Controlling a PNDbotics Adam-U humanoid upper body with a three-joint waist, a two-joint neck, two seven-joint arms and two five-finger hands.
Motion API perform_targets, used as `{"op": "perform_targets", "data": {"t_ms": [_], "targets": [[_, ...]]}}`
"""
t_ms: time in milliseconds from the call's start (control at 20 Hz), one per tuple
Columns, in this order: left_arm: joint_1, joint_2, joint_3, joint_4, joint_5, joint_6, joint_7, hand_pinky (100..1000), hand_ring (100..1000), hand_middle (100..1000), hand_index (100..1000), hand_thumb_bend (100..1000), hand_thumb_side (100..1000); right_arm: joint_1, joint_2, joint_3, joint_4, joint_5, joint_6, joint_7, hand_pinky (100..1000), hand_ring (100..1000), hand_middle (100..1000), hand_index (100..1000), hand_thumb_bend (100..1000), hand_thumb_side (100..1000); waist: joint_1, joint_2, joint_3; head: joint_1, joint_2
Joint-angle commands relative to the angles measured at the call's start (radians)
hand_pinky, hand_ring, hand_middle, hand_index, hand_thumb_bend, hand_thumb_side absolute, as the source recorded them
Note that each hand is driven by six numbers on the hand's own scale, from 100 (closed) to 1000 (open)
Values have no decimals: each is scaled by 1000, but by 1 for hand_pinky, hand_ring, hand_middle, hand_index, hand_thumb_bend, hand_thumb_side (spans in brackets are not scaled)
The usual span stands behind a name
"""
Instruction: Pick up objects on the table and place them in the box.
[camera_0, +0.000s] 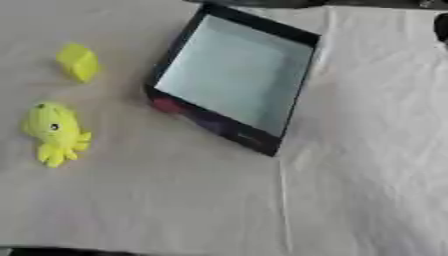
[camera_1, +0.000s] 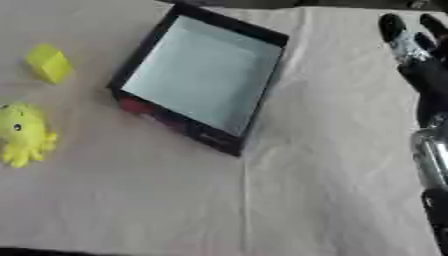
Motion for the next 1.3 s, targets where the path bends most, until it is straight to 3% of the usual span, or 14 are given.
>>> {"op": "perform_targets", "data": {"t_ms": [50,500,650,1100,1300], "targets": [[2,28,11,-15,-8,-2,-4,762,545,647,773,413,367,-7,-12,-10,-14,5,-2,5,934,911,943,850,692,310,3,-15,3,0,7],[8,34,10,-7,-10,-5,-17,769,552,662,788,401,378,-10,-15,-8,-13,3,-1,8,934,910,942,849,691,309,2,-17,9,-3,7],[13,68,8,8,-25,-8,-34,768,553,664,794,402,361,-9,-20,-7,-13,3,0,9,934,909,942,849,691,308,4,-18,8,-5,7],[9,351,-21,180,-152,-118,-115,769,587,693,825,452,335,-8,-34,4,-12,-2,6,18,934,909,941,848,692,305,10,-28,1,-15,7],[-17,474,-74,289,-189,-179,-233,774,621,711,838,447,355,-13,-39,10,-12,-7,8,26,934,908,940,848,692,306,11,-38,-6,-15,7]]}}
